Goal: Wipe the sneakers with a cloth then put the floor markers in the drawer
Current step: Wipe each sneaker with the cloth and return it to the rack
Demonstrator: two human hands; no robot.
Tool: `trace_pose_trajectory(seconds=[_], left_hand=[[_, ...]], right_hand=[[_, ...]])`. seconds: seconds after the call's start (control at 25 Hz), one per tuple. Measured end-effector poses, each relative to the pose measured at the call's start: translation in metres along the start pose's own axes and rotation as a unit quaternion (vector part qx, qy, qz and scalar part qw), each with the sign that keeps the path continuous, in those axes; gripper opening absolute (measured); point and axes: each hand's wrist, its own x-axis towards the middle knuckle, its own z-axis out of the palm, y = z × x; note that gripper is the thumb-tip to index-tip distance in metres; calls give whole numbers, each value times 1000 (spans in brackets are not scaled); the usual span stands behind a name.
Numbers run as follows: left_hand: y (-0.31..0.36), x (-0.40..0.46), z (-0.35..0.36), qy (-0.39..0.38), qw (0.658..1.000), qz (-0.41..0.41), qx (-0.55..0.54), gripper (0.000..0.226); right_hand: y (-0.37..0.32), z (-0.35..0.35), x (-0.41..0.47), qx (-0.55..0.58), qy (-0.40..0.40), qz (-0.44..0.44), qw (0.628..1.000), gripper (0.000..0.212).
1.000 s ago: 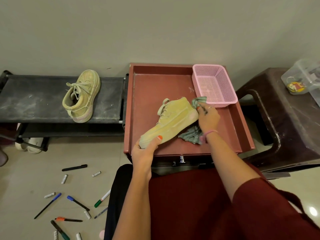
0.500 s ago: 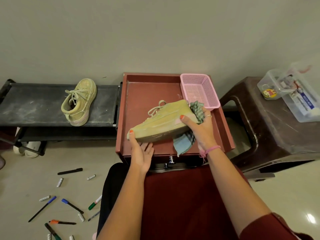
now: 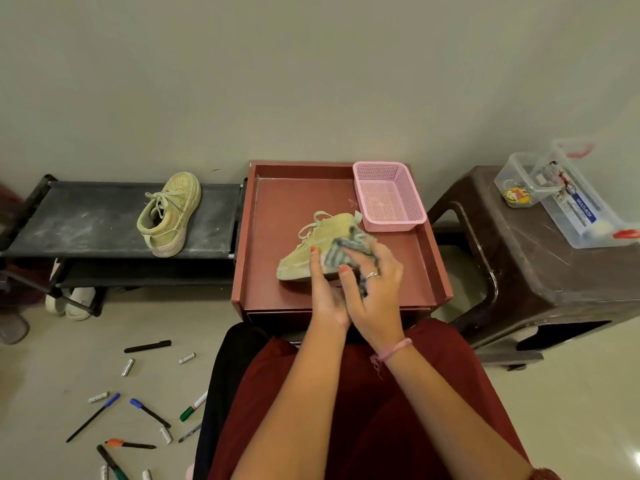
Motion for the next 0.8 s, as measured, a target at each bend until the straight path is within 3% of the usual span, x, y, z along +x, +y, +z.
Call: trace_pose_trajectory(seconds=[0.12, 0.32, 0.56, 0.64, 0.72, 0.8], left_hand=[[-1, -5, -10, -6, 998, -3, -58, 58], [-6, -11, -24, 31, 999, -4, -42, 43], [7, -19, -37, 50, 998, 5, -48, 42], [7, -21, -42, 53, 997, 5, -48, 41], [8, -23, -40, 52, 997, 5, -50, 39], [11, -23, -36, 47, 998, -5, -47, 40]], right_hand=[[1, 1, -1, -102, -42, -148, 983, 22], [-5, 5, 53, -57, -103, 43, 992, 25], [-18, 12, -13, -24, -113, -42, 992, 30], [-15, 10, -24, 1, -109, -20, 994, 32], [-13, 8, -19, 36, -82, 16, 996, 30], [-12, 4, -12, 30, -33, -17, 999, 26]])
